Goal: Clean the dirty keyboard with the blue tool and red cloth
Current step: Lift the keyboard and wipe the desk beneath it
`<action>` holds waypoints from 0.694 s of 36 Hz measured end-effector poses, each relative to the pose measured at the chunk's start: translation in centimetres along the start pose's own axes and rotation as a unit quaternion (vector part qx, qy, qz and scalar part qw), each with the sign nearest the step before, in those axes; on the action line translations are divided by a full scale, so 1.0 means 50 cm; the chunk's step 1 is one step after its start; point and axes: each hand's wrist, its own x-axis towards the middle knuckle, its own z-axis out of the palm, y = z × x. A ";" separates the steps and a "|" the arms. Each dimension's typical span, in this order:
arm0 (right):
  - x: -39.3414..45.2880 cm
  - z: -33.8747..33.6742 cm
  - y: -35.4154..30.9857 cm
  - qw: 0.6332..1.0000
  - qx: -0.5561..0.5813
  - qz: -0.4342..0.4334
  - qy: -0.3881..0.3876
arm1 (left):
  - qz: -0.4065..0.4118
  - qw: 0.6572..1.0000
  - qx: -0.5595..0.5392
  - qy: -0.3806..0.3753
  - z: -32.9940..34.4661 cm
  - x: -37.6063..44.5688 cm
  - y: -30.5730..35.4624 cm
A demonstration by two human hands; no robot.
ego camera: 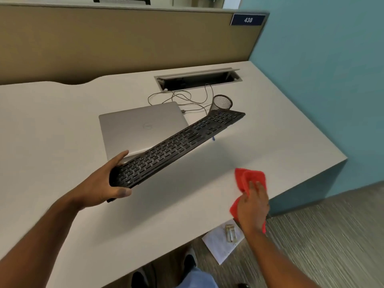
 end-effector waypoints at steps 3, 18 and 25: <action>0.023 -0.017 -0.003 0.996 0.033 0.070 0.055 | -0.002 1.000 -0.003 0.011 0.006 -0.002 -0.002; 0.169 0.092 -0.183 0.998 -0.014 -0.028 -0.052 | -0.019 0.999 0.029 0.014 0.057 -0.012 -0.002; 0.178 0.035 -0.043 0.989 -0.025 0.145 0.009 | -0.027 0.996 0.089 0.002 0.061 -0.021 -0.029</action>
